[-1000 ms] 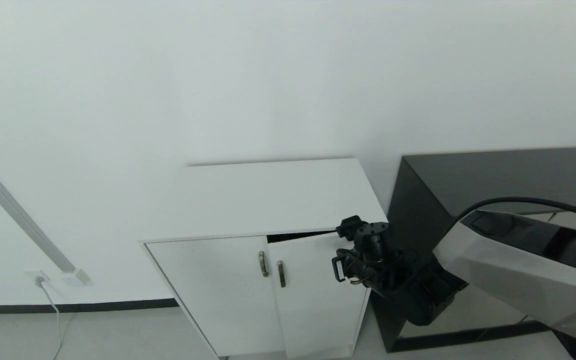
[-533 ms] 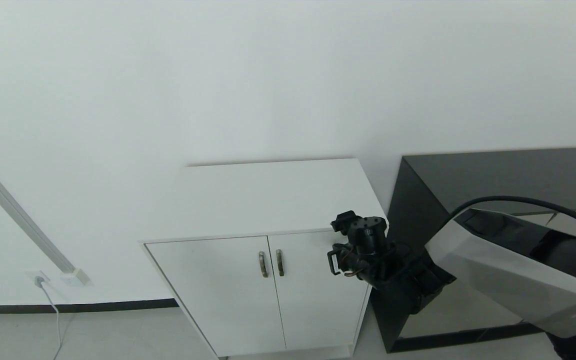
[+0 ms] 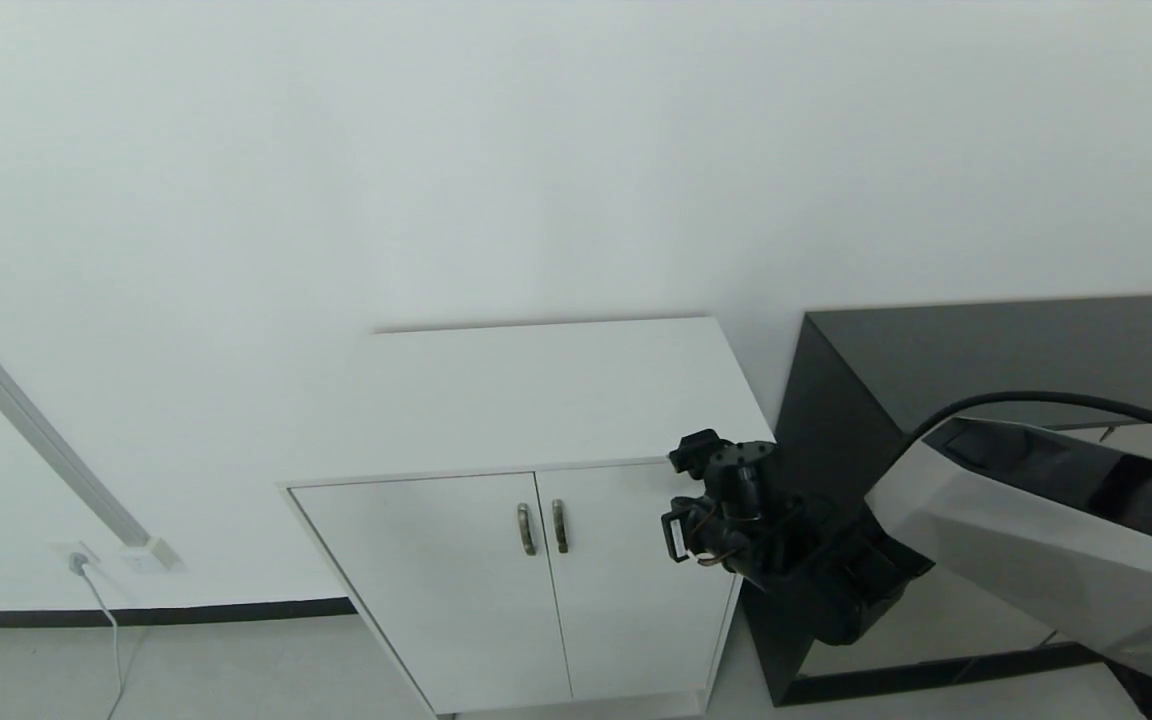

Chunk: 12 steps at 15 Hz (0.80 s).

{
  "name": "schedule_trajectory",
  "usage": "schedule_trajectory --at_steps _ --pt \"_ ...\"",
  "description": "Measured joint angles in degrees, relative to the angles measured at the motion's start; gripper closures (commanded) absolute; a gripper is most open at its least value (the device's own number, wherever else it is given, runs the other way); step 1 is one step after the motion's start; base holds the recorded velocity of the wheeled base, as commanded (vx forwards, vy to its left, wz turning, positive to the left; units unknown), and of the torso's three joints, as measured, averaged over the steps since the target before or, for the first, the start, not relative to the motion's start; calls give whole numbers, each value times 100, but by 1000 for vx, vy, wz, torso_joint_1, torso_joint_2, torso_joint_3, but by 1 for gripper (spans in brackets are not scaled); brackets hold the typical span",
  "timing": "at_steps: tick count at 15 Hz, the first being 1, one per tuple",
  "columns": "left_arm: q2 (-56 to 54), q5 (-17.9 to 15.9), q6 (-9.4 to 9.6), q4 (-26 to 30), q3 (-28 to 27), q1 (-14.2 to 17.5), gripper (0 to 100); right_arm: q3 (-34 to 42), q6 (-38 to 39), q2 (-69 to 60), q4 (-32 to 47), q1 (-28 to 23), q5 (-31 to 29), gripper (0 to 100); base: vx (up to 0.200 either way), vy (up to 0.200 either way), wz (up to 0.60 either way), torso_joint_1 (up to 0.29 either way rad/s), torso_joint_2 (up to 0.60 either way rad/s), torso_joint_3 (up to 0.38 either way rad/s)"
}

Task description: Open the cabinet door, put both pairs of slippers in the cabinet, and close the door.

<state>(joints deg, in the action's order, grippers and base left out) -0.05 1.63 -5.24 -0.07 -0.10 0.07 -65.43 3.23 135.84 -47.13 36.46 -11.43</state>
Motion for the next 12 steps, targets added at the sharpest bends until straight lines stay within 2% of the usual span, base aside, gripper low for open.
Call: schedule_trajectory --at_steps 9,12 --pt "0 -7 7 0 0 -2 100 2166 27 -1783 -638 -69 -13 100 0 0 0 0 0 0" --pt "0 -7 7 0 0 0 100 2798 27 -2386 -655 -297 -375 100 0 0 0 0 0 0"
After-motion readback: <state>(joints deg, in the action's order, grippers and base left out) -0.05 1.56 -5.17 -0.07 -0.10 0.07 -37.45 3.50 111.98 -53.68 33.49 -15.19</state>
